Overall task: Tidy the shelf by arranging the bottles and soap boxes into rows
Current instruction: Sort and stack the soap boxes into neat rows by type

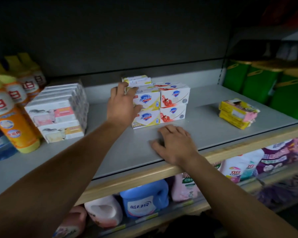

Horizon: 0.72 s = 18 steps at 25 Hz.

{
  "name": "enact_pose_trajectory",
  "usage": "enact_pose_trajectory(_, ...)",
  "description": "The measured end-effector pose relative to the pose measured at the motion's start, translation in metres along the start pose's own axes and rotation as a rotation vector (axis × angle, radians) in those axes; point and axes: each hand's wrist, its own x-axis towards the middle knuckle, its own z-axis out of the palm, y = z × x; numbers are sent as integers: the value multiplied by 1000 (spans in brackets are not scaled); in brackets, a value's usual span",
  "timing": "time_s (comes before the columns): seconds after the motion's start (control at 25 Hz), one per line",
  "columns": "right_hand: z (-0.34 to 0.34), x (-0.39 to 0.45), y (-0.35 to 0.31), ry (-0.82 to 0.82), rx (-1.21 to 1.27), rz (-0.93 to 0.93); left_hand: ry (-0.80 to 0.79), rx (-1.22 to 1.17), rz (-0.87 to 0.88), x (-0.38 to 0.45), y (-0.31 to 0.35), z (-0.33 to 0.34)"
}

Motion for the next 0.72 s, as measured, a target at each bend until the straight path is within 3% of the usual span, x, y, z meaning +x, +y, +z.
enact_pose_trajectory(0.16,0,1,2,-1,8,8,112,-95,69,-12,6,-11)
enact_pose_trajectory(0.32,-7,1,-3,-16,60,54,104,-512,-2,-46,7,-37)
enact_pose_trajectory(0.4,-14,-2,-4,50,270,49,56,-690,-84,-72,0,-47)
enact_pose_trajectory(0.52,-22,-9,-17,97,675,-128,-77,-969,-281,-103,-19,-59)
enact_pose_trajectory(0.64,-28,-8,-46,44,732,-397,-199,-1280,-476,-126,-39,-71)
enact_pose_trajectory(0.72,-27,-3,-66,25,732,-478,-279,-1396,-587,-136,-52,-81)
